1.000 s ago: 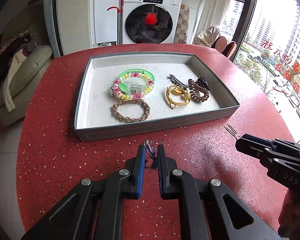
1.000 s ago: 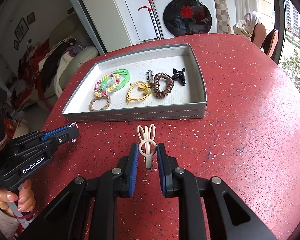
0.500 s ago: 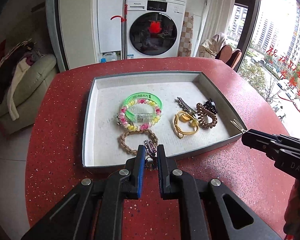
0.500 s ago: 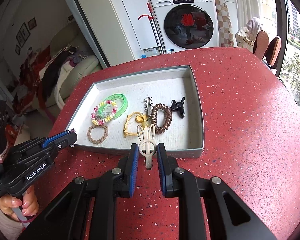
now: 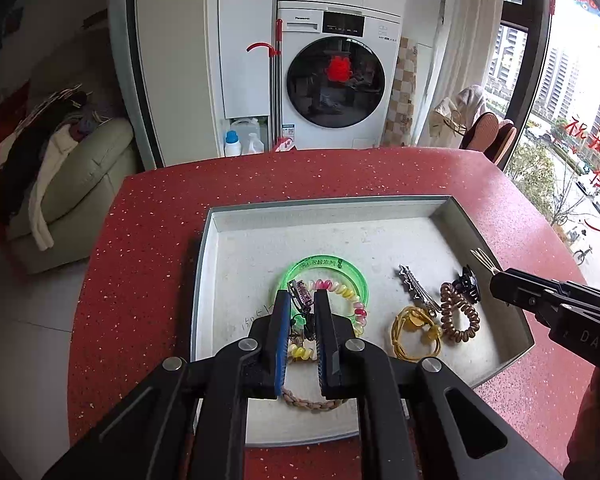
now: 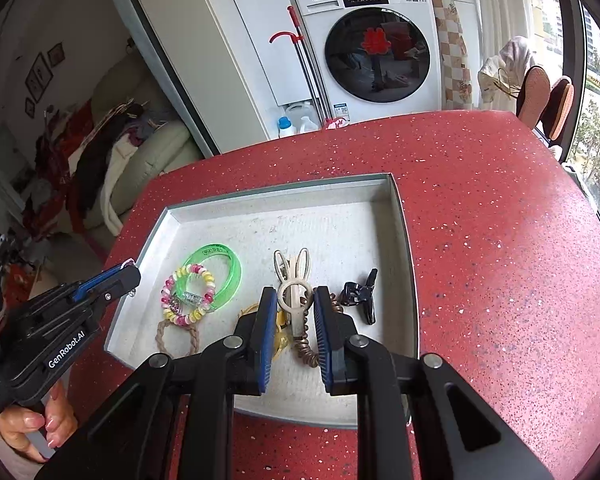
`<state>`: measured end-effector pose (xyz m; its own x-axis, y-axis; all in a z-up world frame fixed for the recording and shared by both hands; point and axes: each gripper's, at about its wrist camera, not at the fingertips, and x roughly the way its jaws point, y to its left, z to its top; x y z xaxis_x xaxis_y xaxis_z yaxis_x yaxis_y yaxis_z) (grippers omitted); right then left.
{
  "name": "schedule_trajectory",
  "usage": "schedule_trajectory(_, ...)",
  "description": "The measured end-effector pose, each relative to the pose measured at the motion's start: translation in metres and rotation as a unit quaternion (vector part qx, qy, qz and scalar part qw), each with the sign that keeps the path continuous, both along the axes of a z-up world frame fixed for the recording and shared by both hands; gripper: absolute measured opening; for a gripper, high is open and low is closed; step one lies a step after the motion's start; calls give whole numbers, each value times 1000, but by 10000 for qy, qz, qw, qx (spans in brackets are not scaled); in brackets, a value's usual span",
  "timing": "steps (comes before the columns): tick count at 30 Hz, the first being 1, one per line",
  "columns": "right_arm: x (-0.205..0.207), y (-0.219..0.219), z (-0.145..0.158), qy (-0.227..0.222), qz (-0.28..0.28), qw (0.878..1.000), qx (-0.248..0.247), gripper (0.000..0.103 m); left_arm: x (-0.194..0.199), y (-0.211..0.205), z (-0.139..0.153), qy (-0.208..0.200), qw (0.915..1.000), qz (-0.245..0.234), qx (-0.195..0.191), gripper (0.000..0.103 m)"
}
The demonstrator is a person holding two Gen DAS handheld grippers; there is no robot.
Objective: Organize jewelry
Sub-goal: 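Open the right tool to release the bunny clip while the left releases the pendant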
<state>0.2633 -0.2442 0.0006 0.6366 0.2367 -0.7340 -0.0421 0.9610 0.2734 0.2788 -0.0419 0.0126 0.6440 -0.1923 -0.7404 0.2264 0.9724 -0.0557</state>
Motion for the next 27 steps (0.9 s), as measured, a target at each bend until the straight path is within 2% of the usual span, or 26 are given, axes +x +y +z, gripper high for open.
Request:
schedule_trajectory(7, 21, 2, -13, 110, -17, 9998, -152, 21, 29, -6, -17, 89, 9996, 193, 208, 30)
schedule_trajectory(15, 33, 6, -36, 325, -30, 9988, -367, 21, 32, -12, -40, 153, 9983, 185, 538, 31)
schedule_trajectory(23, 33, 12, -43, 352, -9, 9981, -498, 21, 28, -21, -44, -28, 9971, 118, 746, 31)
schedule_trajectory(26, 34, 11, -45, 415, -10, 9980, -480, 27, 28, -21, -44, -58, 9970, 119, 767, 31)
schedule_trajectory(27, 33, 10, -45, 419, -16, 9981, -458, 33, 28, -21, -44, -58, 9970, 131, 757, 31)
